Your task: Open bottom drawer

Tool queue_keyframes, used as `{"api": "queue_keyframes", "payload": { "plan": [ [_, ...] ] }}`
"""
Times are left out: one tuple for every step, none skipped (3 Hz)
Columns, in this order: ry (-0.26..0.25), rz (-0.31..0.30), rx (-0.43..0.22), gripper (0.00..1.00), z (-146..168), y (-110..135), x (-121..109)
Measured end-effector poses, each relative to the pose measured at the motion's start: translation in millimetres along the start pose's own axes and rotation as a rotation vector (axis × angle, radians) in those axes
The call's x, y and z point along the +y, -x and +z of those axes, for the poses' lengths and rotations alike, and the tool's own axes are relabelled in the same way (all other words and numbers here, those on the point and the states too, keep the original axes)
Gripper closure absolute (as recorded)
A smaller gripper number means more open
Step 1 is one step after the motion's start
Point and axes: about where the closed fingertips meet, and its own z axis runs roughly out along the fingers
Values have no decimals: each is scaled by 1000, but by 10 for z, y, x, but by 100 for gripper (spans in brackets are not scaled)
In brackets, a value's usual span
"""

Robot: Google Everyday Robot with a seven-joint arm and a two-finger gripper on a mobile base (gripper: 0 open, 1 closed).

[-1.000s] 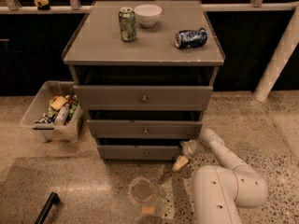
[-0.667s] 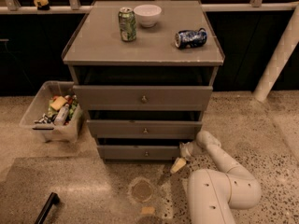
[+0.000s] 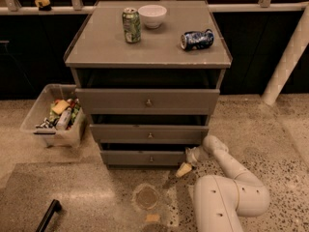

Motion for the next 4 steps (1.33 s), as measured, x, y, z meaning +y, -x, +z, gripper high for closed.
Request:
{"api": "queue_keyframes", "payload": {
  "plan": [
    [0, 0, 0, 41, 0, 0, 0],
    [0, 0, 0, 64, 1, 0, 0],
    [0, 0, 0, 87, 1, 0, 1],
    [0, 0, 0, 100, -37, 27, 3]
  ]
}}
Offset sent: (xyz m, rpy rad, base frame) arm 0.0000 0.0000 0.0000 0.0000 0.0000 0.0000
